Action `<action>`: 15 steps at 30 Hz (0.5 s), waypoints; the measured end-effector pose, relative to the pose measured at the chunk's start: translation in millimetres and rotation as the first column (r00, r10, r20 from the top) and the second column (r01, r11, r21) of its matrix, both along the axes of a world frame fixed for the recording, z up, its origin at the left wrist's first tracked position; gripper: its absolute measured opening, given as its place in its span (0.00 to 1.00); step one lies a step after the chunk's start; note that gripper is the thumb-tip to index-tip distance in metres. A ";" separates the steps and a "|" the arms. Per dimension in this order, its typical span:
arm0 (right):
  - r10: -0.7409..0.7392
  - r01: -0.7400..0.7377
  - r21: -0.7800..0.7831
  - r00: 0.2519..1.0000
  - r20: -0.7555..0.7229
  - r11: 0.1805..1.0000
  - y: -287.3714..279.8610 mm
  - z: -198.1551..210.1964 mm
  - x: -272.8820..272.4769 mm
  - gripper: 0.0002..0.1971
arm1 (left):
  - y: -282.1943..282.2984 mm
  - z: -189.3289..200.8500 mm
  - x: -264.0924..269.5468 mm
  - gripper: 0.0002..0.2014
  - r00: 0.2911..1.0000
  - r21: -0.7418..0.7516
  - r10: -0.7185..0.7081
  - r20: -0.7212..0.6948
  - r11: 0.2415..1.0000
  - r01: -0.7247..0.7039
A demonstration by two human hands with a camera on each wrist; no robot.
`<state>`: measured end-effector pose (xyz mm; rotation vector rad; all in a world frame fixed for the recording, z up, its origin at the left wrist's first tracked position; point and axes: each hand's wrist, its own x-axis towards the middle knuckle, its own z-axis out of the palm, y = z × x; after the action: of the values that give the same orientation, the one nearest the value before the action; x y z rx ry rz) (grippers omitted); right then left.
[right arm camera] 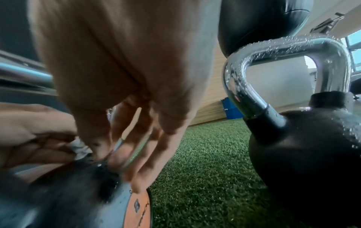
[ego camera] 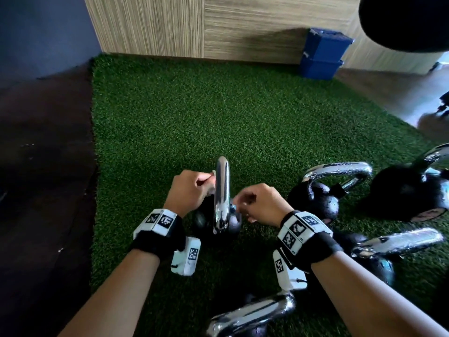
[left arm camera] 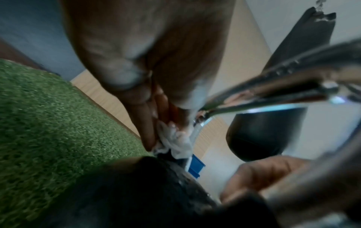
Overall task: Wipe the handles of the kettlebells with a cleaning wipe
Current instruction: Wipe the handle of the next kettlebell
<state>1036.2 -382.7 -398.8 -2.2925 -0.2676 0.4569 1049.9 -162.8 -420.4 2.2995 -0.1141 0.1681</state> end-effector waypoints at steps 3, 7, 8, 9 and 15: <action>-0.007 0.003 -0.030 0.994 -0.110 1.000 12.3 -3.6 10.1 0.23 | 4.7 -3.8 -7.8 0.14 0.999 -0.033 -0.024 -0.026 0.999 0.023; 0.005 0.008 0.048 0.966 -0.260 0.999 17.3 -11.4 5.6 0.20 | -4.3 -7.8 -13.4 0.13 0.997 -0.043 0.067 0.034 0.997 -0.065; -0.009 0.032 0.080 0.963 -0.270 0.996 17.1 -13.0 4.2 0.21 | -6.6 -6.3 -13.1 0.13 0.996 -0.032 0.074 0.043 0.997 -0.072; -0.024 0.055 0.104 0.959 -0.282 0.993 16.8 -14.3 3.2 0.23 | -8.2 -4.6 -12.0 0.13 0.995 -0.031 0.081 0.051 0.996 -0.079; -0.052 0.107 0.158 0.946 -0.320 0.982 17.0 -18.1 1.7 0.22 | -14.3 -1.0 -7.8 0.09 0.978 -0.242 0.169 0.121 0.961 -0.137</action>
<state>1038.0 -365.8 -416.9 -2.0157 -0.0520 0.7188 1042.1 -177.1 -421.4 2.0598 0.0129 0.4027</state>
